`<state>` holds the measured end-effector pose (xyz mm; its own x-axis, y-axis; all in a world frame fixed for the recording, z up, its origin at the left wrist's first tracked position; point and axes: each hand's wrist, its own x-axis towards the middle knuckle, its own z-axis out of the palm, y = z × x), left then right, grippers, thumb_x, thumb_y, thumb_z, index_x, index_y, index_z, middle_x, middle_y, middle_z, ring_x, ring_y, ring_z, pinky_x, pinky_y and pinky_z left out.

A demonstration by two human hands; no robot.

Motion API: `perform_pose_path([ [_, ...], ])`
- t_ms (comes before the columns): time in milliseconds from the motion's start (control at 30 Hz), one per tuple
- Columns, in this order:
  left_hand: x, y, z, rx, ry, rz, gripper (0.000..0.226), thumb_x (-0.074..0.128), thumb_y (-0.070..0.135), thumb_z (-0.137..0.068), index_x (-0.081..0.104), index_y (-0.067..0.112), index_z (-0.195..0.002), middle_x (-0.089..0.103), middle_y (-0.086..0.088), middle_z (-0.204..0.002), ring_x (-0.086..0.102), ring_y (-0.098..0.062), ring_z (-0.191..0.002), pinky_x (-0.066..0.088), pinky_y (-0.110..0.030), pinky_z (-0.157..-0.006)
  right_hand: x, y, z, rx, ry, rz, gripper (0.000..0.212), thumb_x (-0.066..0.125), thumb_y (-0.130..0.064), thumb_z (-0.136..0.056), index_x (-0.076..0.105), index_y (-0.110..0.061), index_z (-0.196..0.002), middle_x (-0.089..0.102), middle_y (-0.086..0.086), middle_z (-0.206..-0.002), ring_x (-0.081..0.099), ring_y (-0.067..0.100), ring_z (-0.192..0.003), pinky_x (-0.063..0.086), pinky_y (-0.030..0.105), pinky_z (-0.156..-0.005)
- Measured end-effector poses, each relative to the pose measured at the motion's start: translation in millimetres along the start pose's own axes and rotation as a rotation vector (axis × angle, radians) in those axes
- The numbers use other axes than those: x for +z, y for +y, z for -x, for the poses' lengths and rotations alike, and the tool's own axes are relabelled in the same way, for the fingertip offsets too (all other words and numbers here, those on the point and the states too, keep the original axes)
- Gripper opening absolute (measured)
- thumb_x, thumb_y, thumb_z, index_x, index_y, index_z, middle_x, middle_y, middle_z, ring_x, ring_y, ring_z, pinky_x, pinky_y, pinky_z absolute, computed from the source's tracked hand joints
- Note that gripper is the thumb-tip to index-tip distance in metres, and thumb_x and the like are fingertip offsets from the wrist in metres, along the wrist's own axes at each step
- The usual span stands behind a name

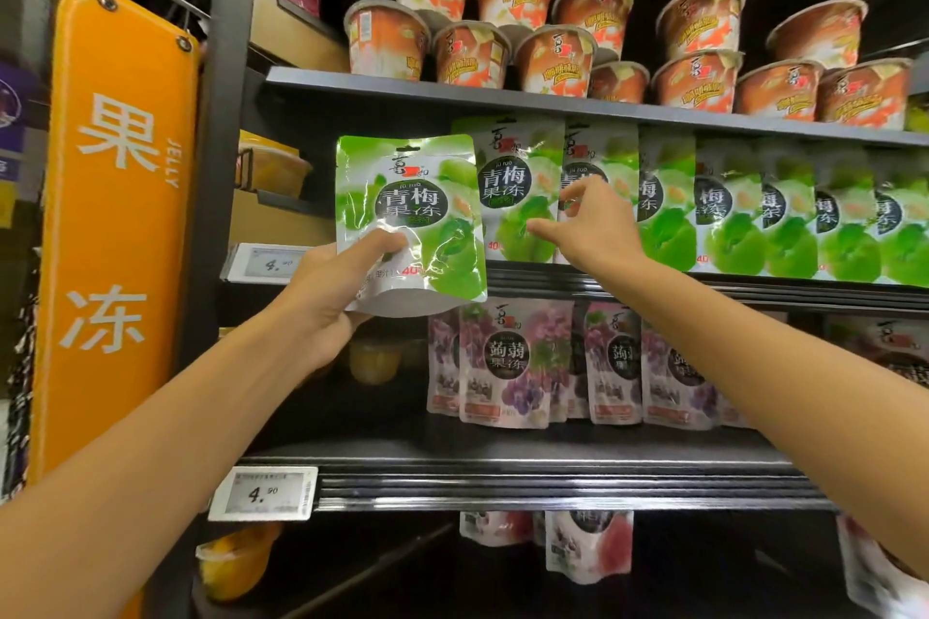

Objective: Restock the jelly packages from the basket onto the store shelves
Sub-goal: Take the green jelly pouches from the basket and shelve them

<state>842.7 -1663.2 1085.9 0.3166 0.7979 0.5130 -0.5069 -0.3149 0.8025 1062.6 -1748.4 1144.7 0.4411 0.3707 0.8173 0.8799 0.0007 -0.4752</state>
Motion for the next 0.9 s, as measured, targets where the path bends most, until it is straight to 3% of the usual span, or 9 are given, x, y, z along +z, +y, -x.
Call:
perform_pose_path([
  [67, 5, -1, -3, 0.004, -0.007, -0.033, 0.017, 0.073, 0.019, -0.082, 0.069, 0.017, -0.098, 0.076, 0.006, -0.071, 0.071, -0.008, -0.061, 0.055, -0.023, -0.056, -2, -8, 7, -0.053, 0.046, -0.007, 0.040, 0.070, -0.037, -0.089, 0.059, -0.013, -0.118, 0.059, 0.003, -0.115, 0.057, 0.019, -0.094, 0.048, 0.036, -0.082],
  [200, 13, -3, -8, -0.003, -0.020, -0.082, 0.014, 0.074, 0.018, -0.082, 0.070, 0.014, -0.095, 0.077, 0.004, -0.074, 0.071, -0.008, -0.060, 0.052, -0.018, -0.048, -3, -30, 18, 0.187, -0.401, -0.518, 0.043, 0.063, -0.047, -0.091, 0.065, -0.007, -0.109, 0.071, 0.004, -0.094, 0.071, 0.017, -0.073, 0.057, 0.030, -0.060],
  [267, 17, -2, -11, 0.008, -0.036, -0.077, 0.011, 0.075, 0.016, -0.082, 0.070, 0.013, -0.092, 0.077, 0.002, -0.075, 0.072, -0.008, -0.062, 0.052, -0.019, -0.047, -2, -37, 19, 0.253, -0.487, -0.592, 0.039, 0.073, -0.038, -0.086, 0.064, -0.006, -0.107, 0.072, 0.009, -0.091, 0.074, 0.020, -0.068, 0.058, 0.029, -0.055],
  [400, 22, 5, -16, 0.086, -0.065, -0.080, 0.027, 0.076, 0.020, -0.082, 0.070, 0.009, -0.106, 0.077, -0.007, -0.100, 0.075, -0.014, -0.082, 0.061, -0.026, -0.063, 1, -43, 11, 0.324, -0.390, -0.695, 0.042, 0.082, -0.014, -0.078, 0.065, 0.000, -0.114, 0.071, 0.012, -0.106, 0.073, 0.026, -0.085, 0.060, 0.030, -0.060],
  [567, 27, 14, -23, 0.322, 0.093, -0.313, 0.066, 0.069, 0.039, -0.088, 0.042, 0.013, -0.142, 0.050, 0.002, -0.139, 0.052, -0.011, -0.119, 0.045, -0.025, -0.088, 5, -55, -5, 0.424, -0.270, -0.788, 0.050, 0.083, -0.012, -0.077, 0.059, -0.002, -0.119, 0.064, 0.013, -0.108, 0.071, 0.022, -0.065, 0.054, 0.026, -0.041],
  [633, 26, 12, -20, 0.569, 0.108, -0.603, 0.055, 0.062, 0.039, -0.093, 0.042, 0.022, -0.141, 0.044, 0.006, -0.140, 0.042, -0.008, -0.123, 0.035, -0.024, -0.093, 13, -60, -11, 0.422, -0.208, -0.797, 0.043, 0.084, -0.011, -0.076, 0.059, -0.001, -0.110, 0.066, 0.014, -0.106, 0.070, 0.025, -0.077, 0.060, 0.033, -0.049],
  [733, 25, 3, -16, 0.801, 0.025, -0.963, 0.044, 0.058, 0.031, -0.095, 0.049, 0.022, -0.137, 0.047, 0.004, -0.143, 0.042, -0.012, -0.130, 0.032, -0.023, -0.100, 26, -69, -18, 0.386, -0.093, -0.763, 0.039, 0.086, -0.012, -0.074, 0.059, -0.001, -0.099, 0.066, 0.017, -0.108, 0.068, 0.032, -0.095, 0.060, 0.045, -0.082],
  [833, 24, -10, -18, 0.836, -0.009, -1.171, 0.051, 0.057, 0.031, -0.094, 0.045, 0.022, -0.143, 0.046, 0.004, -0.148, 0.041, -0.015, -0.136, 0.034, -0.032, -0.112, 37, -76, -24, 0.340, -0.034, -0.786, 0.023, 0.084, -0.006, -0.075, 0.061, -0.009, -0.077, 0.071, 0.017, -0.100, 0.070, 0.033, -0.092, 0.059, 0.046, -0.085],
  [900, 22, -18, -18, 0.855, 0.001, -1.252, 0.053, 0.055, 0.032, -0.095, 0.042, 0.023, -0.146, 0.044, 0.004, -0.151, 0.039, -0.014, -0.139, 0.032, -0.035, -0.114, 42, -79, -25, 0.336, -0.040, -0.772, 0.014, 0.080, -0.004, -0.078, 0.069, -0.006, -0.086, 0.072, 0.016, -0.099, 0.070, 0.031, -0.091, 0.060, 0.045, -0.083],
])
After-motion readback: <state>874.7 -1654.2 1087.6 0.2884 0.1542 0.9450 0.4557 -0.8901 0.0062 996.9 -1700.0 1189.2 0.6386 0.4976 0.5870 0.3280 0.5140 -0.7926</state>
